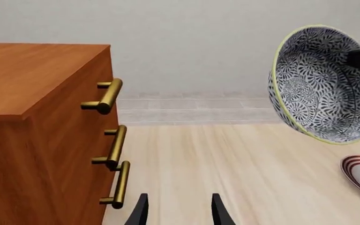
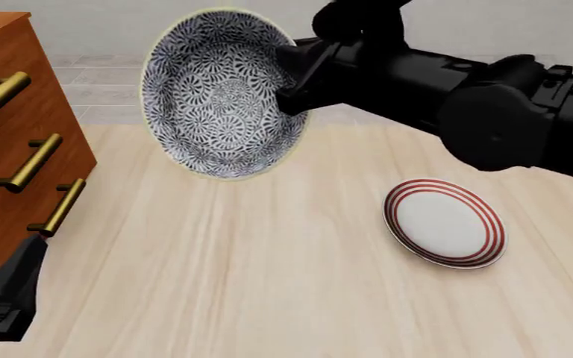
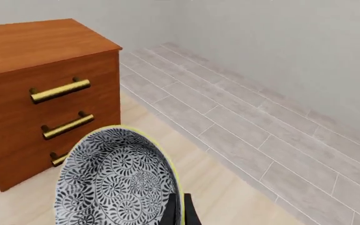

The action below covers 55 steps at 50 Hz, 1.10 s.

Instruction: Put the bowl on top of the cabinet.

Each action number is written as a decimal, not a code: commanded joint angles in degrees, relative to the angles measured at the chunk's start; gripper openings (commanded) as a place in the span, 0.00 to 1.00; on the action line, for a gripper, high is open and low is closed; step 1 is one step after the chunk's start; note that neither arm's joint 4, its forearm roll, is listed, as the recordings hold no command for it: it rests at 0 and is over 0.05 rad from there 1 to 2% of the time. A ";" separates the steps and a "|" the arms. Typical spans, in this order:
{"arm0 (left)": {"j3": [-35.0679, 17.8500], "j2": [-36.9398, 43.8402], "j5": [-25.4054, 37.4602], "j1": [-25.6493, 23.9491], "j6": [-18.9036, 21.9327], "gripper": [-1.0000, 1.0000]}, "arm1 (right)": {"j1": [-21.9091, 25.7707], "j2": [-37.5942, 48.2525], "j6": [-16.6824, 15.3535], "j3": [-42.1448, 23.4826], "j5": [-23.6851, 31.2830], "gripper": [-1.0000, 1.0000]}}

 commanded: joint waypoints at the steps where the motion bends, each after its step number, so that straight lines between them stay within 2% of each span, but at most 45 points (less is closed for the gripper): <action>1: -0.04 -1.25 1.15 0.07 -0.21 1.00 | 3.13 2.25 -0.08 -2.15 -0.79 0.00; 26: -0.19 -2.28 1.98 -0.57 -0.38 1.00 | 7.63 5.35 -1.57 -1.98 -1.18 0.00; 35: -1.14 -1.72 2.78 -1.60 -2.62 1.00 | 7.27 5.33 -2.28 -2.18 -0.89 0.00; 37: -1.61 -1.51 2.94 -2.06 -2.45 1.00 | 7.06 5.50 -2.81 -2.16 -1.06 0.00; 39: -2.30 -1.50 3.51 -2.25 -4.83 1.00 | 7.09 5.57 -2.89 -2.09 -1.21 0.00; 55: -9.93 -0.96 7.80 -7.01 -6.58 1.00 | 7.06 5.54 -3.16 -2.02 -1.43 0.00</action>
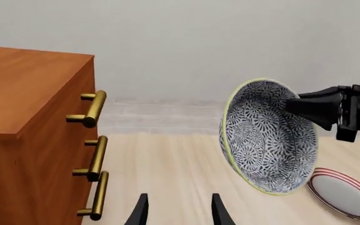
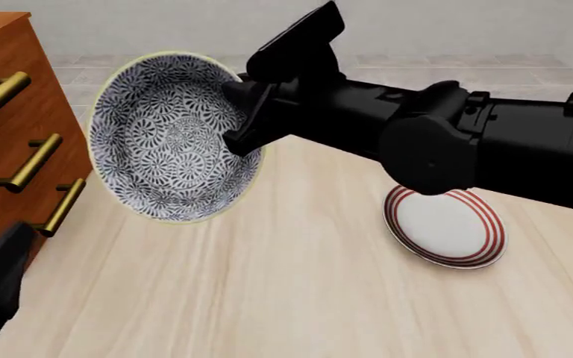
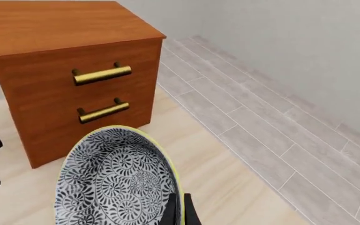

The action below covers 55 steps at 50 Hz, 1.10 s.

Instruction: Put the bowl on top of the cabinet.

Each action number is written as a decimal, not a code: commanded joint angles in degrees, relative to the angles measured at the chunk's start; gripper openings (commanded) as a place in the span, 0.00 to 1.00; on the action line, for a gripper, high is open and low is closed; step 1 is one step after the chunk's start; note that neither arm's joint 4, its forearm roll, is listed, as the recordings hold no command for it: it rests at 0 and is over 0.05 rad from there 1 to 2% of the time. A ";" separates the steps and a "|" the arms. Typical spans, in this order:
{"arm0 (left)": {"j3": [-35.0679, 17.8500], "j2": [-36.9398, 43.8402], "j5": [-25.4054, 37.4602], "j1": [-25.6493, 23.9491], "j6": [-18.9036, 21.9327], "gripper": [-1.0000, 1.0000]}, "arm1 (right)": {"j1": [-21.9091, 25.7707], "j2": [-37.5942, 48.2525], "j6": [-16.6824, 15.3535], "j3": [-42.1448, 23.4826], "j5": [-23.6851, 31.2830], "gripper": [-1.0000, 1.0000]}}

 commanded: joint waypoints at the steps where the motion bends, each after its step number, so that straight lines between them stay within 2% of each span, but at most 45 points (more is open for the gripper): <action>1: -4.29 0.40 2.45 -2.71 -1.92 1.00 | 0.03 -0.21 -0.13 -0.33 -0.23 0.00; 7: -5.80 1.80 2.42 -3.93 -3.62 1.00 | 0.16 -0.40 -0.12 -0.40 -0.20 0.00; 25: -7.15 8.36 -3.52 -7.12 -6.90 1.00 | 0.74 -0.88 -0.68 -1.34 0.60 0.00; 34: -7.14 9.83 -5.53 -8.58 -10.24 1.00 | 0.64 -1.22 -1.14 -1.18 0.85 0.00; 48: -7.40 12.54 -8.79 -10.89 -11.44 1.00 | 0.79 -1.31 -1.29 -1.18 0.84 0.00; 49: -6.97 13.22 -9.91 -11.12 -13.79 1.00 | 0.68 -1.46 -1.62 -1.04 0.62 0.00; 55: -7.22 15.57 -11.95 -12.31 -13.08 1.00 | 0.80 -1.49 -1.86 -1.19 0.90 0.00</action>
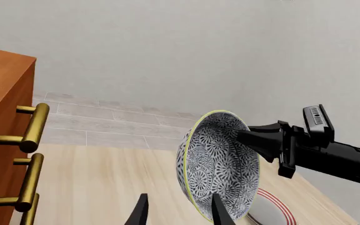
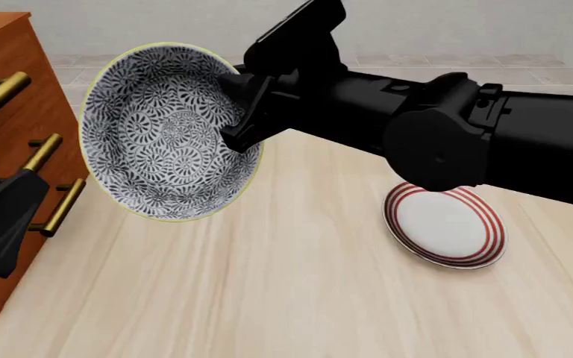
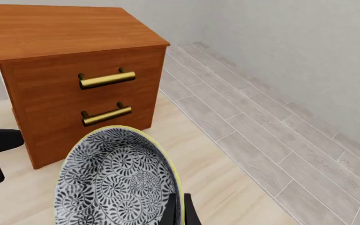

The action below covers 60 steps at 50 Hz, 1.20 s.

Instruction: Put the bowl on top of the cabinet.

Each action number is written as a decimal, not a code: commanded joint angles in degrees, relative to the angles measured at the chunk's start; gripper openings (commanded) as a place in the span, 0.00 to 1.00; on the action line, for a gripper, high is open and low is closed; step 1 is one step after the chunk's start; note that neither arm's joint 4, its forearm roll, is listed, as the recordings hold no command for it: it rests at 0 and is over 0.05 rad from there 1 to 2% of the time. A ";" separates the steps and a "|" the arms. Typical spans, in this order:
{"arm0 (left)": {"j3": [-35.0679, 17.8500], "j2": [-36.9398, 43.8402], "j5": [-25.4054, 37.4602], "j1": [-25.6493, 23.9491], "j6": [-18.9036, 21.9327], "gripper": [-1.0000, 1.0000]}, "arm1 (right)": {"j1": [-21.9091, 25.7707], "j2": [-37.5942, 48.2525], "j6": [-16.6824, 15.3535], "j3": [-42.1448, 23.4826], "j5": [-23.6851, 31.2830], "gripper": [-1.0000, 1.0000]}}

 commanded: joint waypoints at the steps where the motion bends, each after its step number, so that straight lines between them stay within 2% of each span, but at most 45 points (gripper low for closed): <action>1: -0.11 3.77 -3.93 -2.05 -1.52 1.00 | 0.12 -0.47 -0.23 -0.42 0.10 0.00; 60: 0.40 23.75 -21.99 -4.00 -1.38 1.00 | 0.76 -2.87 0.00 0.79 0.30 0.00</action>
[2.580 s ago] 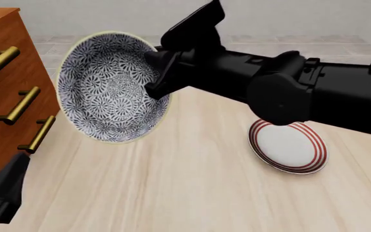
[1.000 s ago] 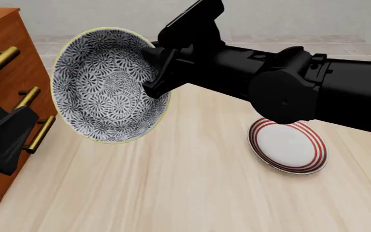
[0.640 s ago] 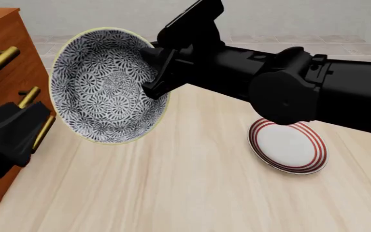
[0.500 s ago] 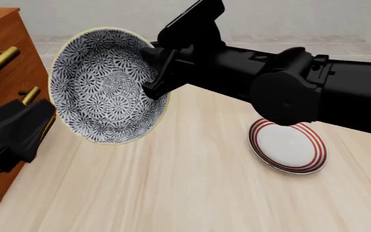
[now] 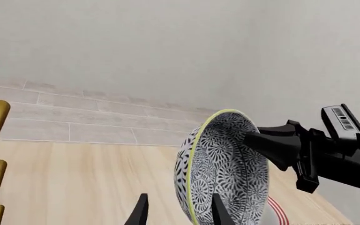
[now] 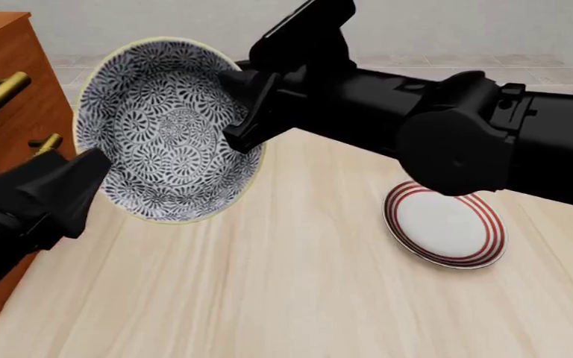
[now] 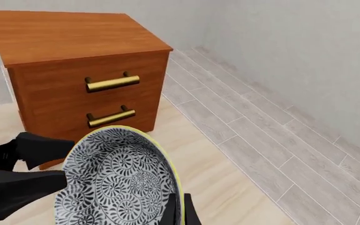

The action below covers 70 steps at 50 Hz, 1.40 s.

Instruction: Put the bowl on top of the cabinet.

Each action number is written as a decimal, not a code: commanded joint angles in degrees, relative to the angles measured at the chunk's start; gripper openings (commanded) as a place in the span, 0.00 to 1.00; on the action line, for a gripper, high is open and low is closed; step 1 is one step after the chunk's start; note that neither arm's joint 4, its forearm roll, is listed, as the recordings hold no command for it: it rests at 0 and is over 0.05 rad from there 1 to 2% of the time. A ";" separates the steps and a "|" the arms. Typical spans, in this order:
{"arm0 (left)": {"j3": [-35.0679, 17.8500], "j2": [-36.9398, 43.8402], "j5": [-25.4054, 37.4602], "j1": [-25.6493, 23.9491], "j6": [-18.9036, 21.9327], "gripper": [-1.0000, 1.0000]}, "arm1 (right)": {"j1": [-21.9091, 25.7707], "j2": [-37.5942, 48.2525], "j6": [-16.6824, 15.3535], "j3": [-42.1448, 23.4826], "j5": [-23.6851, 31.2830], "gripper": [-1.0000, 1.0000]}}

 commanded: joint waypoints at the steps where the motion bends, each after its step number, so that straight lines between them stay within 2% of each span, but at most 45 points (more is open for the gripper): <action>1: 0.01 3.39 -2.89 -0.60 0.02 1.00 | 0.07 -0.67 -0.03 -0.30 0.14 0.00; 43: -0.34 12.46 -11.01 -2.50 -0.15 1.00 | -0.05 -1.37 0.06 0.17 0.11 0.00; 53: -0.73 12.82 -11.26 -3.25 -0.37 1.00 | 0.04 -1.20 0.04 0.25 -0.18 0.00; 54: -0.74 12.70 -11.19 -3.22 -0.17 0.00 | 0.00 -1.19 0.04 0.26 -0.20 0.00; 70: -0.51 13.64 -11.81 -2.39 -0.53 0.00 | -0.11 -1.35 0.20 0.42 -0.24 0.00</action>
